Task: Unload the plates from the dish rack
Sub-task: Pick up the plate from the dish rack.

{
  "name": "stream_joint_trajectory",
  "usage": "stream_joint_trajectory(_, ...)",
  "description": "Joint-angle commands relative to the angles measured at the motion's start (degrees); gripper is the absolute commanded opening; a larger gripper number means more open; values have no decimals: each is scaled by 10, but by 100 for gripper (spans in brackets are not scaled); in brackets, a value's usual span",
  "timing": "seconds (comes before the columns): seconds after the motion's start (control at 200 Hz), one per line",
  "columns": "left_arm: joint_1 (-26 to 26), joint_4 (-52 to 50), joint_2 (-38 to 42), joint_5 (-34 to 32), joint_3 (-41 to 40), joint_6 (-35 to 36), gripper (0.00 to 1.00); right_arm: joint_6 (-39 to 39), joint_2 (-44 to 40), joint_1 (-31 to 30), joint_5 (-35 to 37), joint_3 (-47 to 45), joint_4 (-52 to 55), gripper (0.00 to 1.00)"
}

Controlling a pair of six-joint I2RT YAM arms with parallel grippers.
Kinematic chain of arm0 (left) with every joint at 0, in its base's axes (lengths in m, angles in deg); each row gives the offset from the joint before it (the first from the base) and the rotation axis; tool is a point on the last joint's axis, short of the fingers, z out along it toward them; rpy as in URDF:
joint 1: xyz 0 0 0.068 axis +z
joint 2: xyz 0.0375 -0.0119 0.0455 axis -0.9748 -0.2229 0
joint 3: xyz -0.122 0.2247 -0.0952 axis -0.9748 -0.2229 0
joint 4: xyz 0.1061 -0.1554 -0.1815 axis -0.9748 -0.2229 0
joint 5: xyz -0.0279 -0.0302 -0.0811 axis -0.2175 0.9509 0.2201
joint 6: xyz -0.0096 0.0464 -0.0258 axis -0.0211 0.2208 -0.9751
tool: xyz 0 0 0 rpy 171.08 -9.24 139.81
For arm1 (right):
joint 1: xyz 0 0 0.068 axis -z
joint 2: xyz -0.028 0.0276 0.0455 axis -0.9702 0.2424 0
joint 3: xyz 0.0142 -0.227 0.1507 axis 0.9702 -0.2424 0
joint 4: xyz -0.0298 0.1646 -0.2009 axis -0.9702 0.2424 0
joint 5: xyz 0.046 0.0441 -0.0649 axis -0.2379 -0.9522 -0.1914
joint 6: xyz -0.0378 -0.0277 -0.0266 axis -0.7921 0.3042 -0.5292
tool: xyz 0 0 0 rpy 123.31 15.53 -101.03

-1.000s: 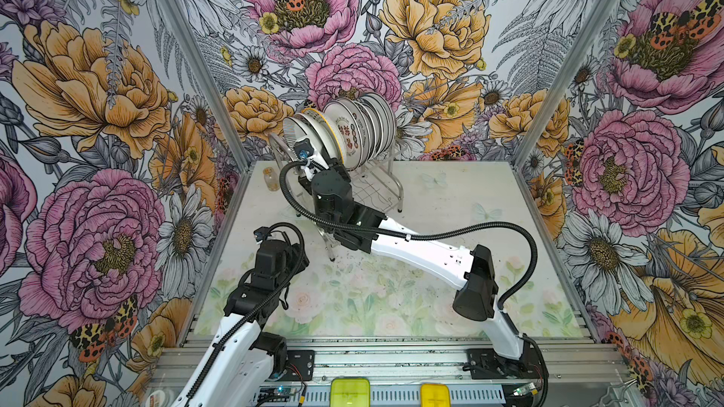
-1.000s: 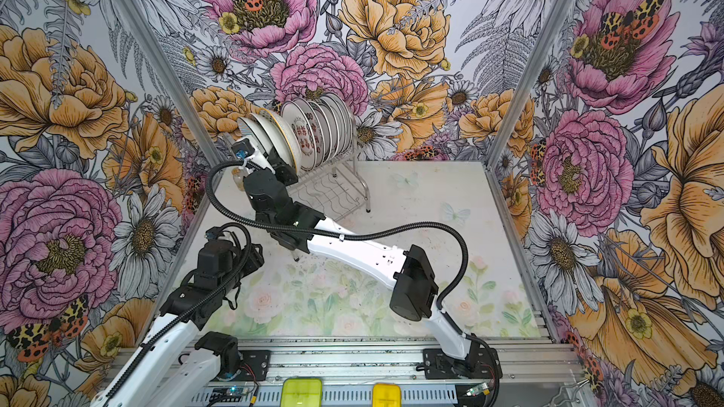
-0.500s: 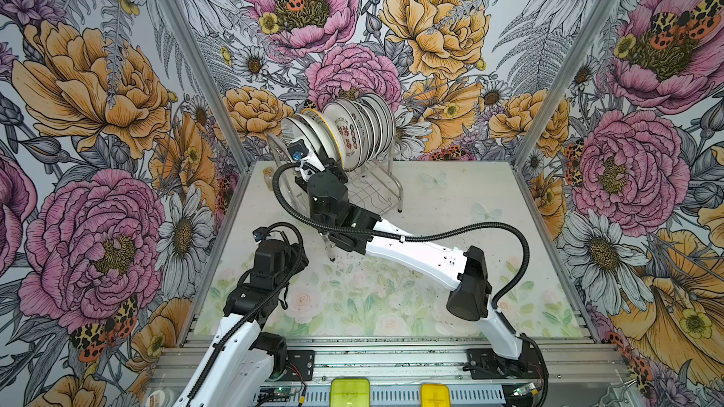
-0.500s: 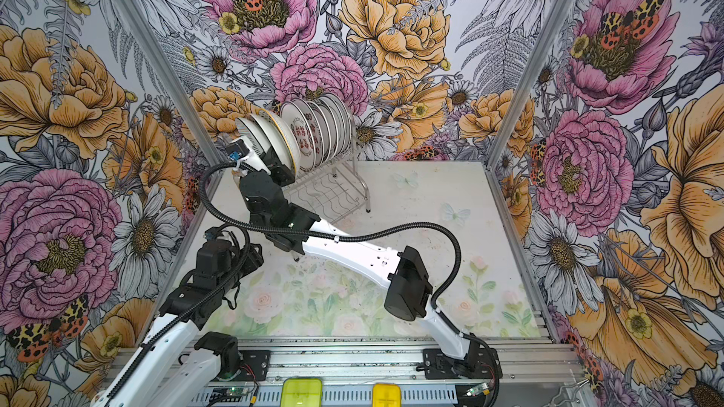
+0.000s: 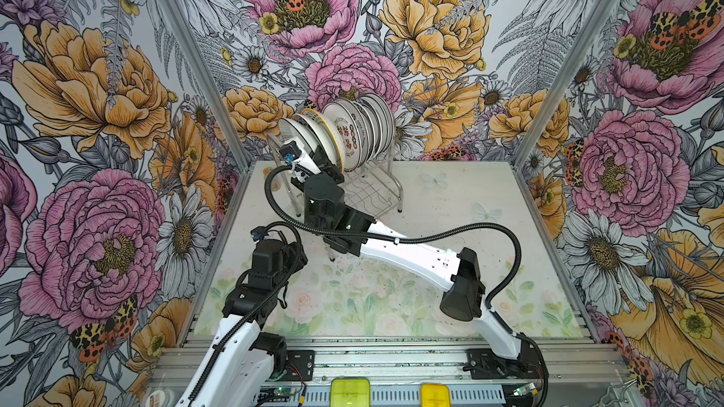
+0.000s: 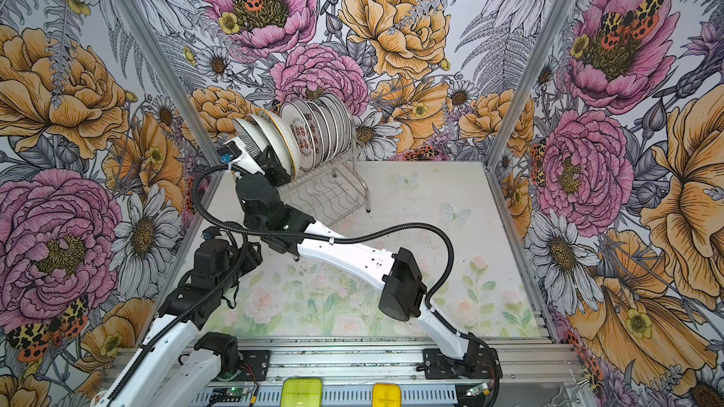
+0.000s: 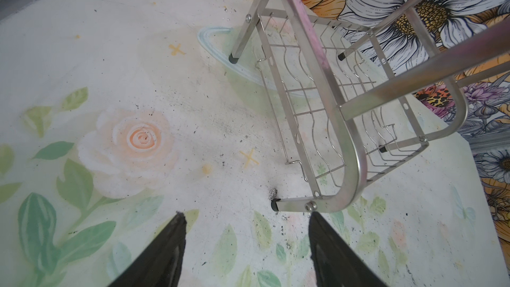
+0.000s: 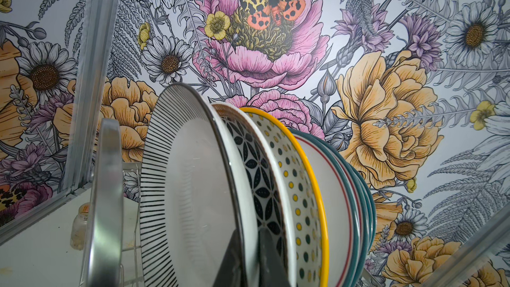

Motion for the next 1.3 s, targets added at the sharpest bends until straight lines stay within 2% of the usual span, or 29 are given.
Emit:
stream_joint_trajectory(0.0, 6, 18, 4, 12, -6, 0, 71, -55, 14, -18, -41, 7, -9, 0)
stream_joint_trajectory(0.47, 7, 21, 1, 12, -8, 0, 71, -143, 18, -24, -48, 12, -115, 0)
stream_joint_trajectory(1.296, 8, 40, -13, 9, -9, 0, 71, -190, 6, -34, -49, 18, -176, 0)
